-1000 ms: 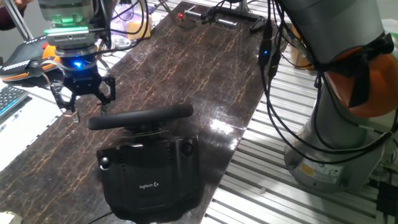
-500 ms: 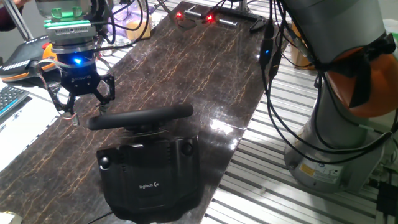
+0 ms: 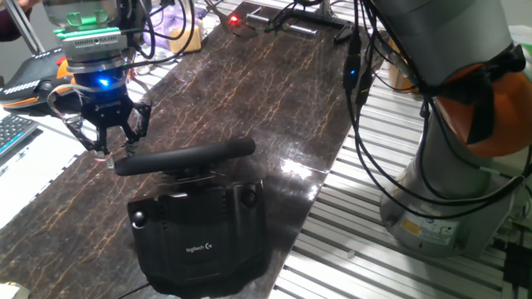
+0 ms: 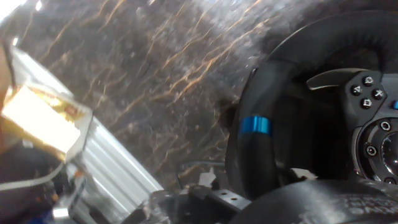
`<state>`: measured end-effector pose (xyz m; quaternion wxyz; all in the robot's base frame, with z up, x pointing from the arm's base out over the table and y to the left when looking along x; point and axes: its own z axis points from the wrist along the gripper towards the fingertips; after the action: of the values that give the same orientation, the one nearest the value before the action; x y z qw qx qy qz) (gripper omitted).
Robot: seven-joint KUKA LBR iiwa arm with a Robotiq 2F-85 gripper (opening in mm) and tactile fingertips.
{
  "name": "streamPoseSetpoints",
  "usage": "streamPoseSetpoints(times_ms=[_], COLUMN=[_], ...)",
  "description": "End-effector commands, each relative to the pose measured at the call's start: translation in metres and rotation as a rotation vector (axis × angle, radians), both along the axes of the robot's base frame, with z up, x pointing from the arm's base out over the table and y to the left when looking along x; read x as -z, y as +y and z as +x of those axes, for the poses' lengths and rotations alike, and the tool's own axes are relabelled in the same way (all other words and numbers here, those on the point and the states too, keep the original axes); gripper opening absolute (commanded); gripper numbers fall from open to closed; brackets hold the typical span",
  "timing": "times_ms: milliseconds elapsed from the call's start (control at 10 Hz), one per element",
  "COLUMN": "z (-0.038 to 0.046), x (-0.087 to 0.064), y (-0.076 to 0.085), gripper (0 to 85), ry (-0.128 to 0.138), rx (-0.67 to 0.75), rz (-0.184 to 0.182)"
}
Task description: Rotate the steering wheel 90 degrees clockwise
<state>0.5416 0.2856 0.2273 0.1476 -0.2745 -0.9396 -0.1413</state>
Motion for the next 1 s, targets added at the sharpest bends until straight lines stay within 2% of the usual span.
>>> streamPoseSetpoints(times_ms=[0,400,600,900], z=[0.0019,0.0086,0.0091,0.0062], x=[0.003,0.013,0.015,0.012], y=[-0.003,-0.014,-0.016,-0.013], gripper=[13.3,13.3,2.3,1.0], ry=[-0.004,-0.01,-0.014,-0.014], rx=[0.023,0.075,0.088,0.101], rz=[-0.013,-0.043,-0.045,-0.05])
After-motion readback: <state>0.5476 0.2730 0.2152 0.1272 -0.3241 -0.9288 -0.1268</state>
